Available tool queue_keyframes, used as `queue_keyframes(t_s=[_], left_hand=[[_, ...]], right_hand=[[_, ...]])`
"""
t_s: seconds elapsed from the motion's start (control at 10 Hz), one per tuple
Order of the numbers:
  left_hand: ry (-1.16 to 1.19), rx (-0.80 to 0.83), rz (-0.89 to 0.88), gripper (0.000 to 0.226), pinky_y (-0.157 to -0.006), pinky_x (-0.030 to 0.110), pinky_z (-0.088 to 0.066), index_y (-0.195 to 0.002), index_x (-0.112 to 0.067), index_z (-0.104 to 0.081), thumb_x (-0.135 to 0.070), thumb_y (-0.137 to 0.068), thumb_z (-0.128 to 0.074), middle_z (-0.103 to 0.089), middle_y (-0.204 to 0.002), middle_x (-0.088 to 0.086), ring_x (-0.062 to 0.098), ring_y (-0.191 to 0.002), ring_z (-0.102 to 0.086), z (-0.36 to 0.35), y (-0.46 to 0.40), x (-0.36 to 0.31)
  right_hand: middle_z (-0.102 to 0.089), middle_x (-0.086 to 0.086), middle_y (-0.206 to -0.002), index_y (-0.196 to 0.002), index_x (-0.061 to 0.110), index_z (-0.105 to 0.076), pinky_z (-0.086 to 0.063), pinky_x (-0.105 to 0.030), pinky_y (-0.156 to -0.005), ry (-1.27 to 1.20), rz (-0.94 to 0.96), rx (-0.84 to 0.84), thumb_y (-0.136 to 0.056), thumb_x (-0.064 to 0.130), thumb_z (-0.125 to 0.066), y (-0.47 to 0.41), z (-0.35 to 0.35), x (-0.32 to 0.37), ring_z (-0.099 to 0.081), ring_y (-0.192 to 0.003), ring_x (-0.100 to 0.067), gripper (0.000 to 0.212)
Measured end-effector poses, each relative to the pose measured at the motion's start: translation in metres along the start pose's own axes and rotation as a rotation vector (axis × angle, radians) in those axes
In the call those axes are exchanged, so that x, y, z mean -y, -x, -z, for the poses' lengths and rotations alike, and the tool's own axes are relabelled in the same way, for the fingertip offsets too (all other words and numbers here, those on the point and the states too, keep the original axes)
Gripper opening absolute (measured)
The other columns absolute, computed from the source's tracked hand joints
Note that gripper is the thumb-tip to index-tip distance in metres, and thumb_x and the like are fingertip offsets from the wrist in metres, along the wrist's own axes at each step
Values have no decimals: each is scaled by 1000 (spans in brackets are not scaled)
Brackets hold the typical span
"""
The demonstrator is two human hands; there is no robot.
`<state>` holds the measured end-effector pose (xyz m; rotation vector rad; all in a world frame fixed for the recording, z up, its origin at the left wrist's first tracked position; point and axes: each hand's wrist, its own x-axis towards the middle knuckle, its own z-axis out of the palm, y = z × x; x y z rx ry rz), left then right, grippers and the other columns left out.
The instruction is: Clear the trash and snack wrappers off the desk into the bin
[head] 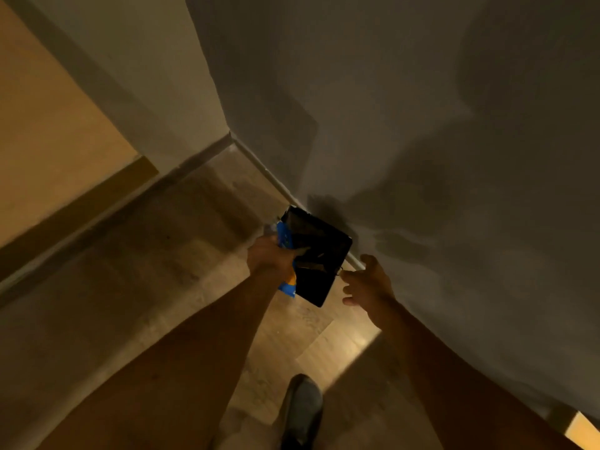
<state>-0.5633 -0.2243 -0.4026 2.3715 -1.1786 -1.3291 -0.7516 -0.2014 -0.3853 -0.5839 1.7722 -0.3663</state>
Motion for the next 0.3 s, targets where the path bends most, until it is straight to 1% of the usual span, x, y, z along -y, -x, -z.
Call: queue_keyframes(t_s=[0.1, 0.2, 0.3], left_hand=[[80, 23, -2, 37, -94, 36, -52, -123, -12, -69, -27, -89, -66, -68, -125, 14, 32, -115, -63, 3, -6, -9], [84, -16, -32, 41, -101, 34, -48, -131, -15, -65, -28, -93, -61, -64, -135, 9, 30, -123, -59, 21, 3, -20], [16, -162, -95, 39, -95, 34, -46, -130, -17, -62, -33, -95, -55, -63, -134, 9, 32, -122, -59, 54, 28, -41]], right_hand=[[-57, -17, -135, -152, 21, -38, -61, -53, -88, 129, 74, -33, -91, 22, -73, 5, -1, 6, -63, -118, -39, 70], [-60, -17, -138, -147, 16, -46, -56, -55, -99, 196, 172, -64, -89, 31, -75, 26, -7, 24, -62, -124, -38, 66], [-57, -16, -141, -146, 15, -47, -55, -44, -97, 296, 281, -142, -88, 41, -74, 58, -11, 55, -60, -126, -36, 69]])
